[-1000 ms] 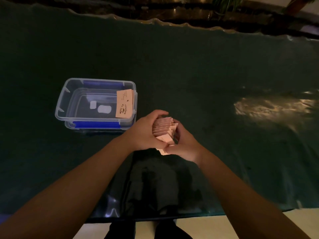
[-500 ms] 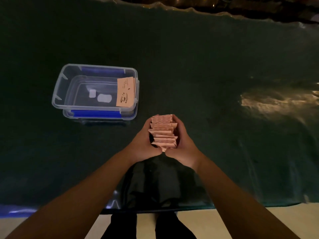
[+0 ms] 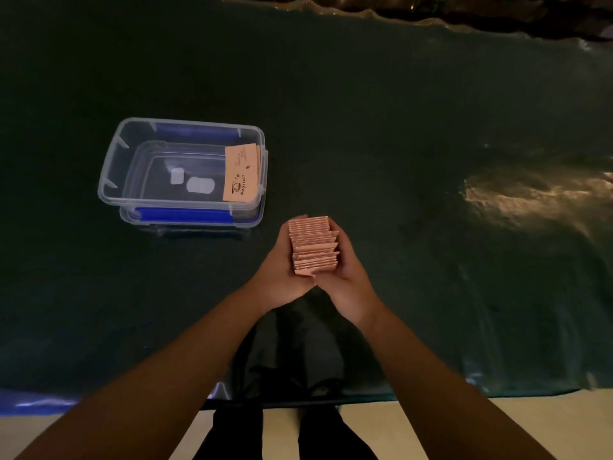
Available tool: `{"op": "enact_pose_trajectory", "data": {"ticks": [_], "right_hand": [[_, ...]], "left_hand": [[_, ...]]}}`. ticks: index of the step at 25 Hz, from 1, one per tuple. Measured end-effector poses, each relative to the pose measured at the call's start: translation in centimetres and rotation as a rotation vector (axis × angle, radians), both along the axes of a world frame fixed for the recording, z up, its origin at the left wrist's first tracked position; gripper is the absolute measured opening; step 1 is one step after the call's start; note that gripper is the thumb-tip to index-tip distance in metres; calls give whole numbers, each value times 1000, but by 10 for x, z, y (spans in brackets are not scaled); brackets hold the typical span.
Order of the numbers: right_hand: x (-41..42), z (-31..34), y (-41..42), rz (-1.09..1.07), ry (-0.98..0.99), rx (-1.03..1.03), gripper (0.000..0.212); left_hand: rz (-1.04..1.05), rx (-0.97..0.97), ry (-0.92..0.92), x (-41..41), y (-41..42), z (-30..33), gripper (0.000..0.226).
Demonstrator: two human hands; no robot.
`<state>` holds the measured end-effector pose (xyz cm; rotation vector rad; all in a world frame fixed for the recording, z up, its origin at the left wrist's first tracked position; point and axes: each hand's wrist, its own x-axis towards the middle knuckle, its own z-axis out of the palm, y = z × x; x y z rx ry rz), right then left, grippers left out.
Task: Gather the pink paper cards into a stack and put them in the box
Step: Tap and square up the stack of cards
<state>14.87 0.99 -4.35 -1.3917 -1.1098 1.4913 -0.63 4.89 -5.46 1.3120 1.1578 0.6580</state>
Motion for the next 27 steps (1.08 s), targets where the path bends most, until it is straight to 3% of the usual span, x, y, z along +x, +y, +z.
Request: {"op": "enact_pose_trajectory", "data": {"ticks": [2,4,8,12,14,16,19,21,24,27], "right_hand": [[-7,-1,0,-4,37,-36,97],[-14,-1,1,-25,84,-49,97],[-17,3,0,-83,145,-29,89],[-21,17,2,-207,9,10,76],[-26,19,5,-292,-68,47,68],[-29,18,8,-329,-128,97,48],[-31,15,9,-331,-106,90,34],[-29,13,7,-319,-57,69,42],[-28,13,2,-299,46,-30,65],[-33,17,5,-296,1,-57,58]], "left_hand": [[16,-38,-32,3,-4,-1,121],[17,-19,-1,8,-7,-5,122],[56,42,61,11,-8,-11,91],[24,64,57,2,-4,-8,83],[-5,50,44,0,-1,-3,89],[-2,55,29,1,0,-1,106],[11,85,18,3,-3,-1,126],[12,80,20,5,-4,-4,115],[-1,40,31,6,-2,-4,80],[17,17,12,6,-1,-2,71]]}}
